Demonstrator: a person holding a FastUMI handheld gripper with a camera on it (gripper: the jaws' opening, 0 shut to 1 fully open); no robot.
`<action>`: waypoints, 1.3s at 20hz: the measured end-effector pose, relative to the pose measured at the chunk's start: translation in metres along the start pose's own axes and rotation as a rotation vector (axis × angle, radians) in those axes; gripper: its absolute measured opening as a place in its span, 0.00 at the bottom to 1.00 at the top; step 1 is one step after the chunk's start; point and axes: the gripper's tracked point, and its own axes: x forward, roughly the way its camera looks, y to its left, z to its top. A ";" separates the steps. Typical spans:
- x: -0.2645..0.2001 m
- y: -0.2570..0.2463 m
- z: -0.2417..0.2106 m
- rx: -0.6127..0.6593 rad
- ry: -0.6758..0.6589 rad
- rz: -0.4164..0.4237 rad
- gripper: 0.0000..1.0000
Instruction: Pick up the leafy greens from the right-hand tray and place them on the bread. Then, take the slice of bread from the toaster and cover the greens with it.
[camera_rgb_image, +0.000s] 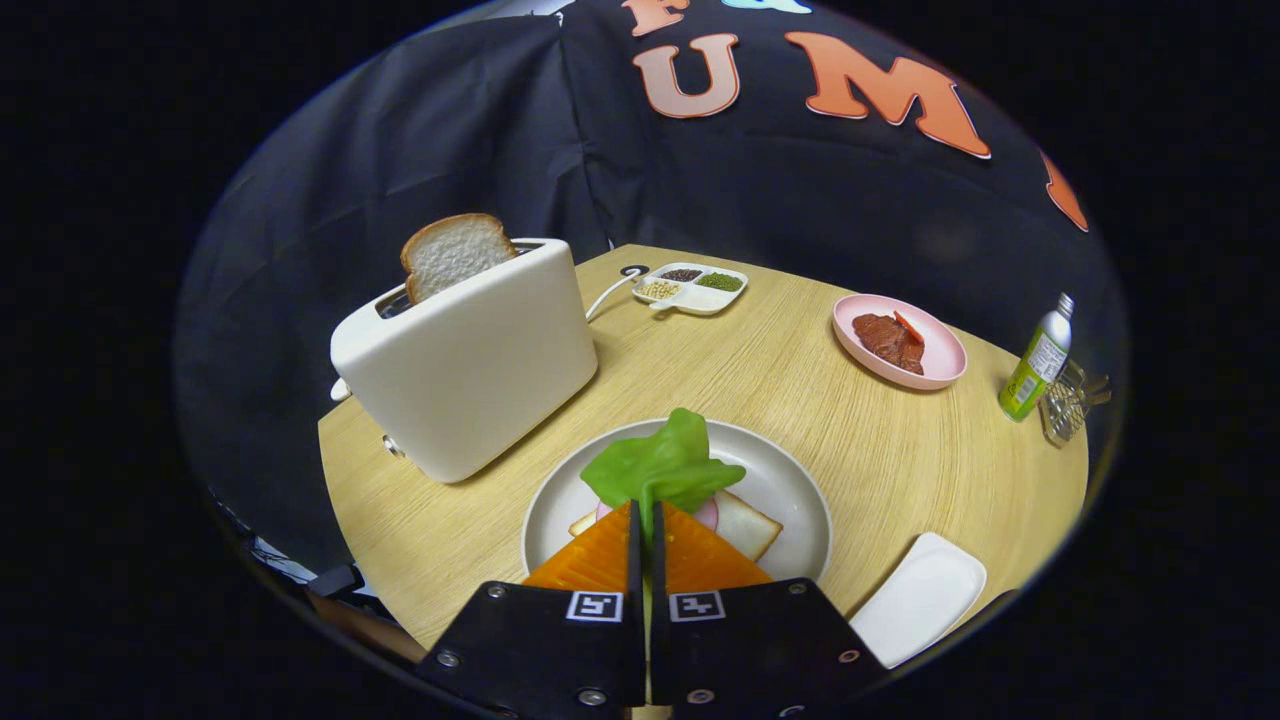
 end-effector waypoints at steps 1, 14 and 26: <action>0.005 0.001 -0.003 0.011 0.016 0.010 0.03; 0.004 -0.040 0.003 -0.026 0.006 -0.129 0.30; -0.024 -0.013 0.069 -0.060 -0.112 -0.122 0.55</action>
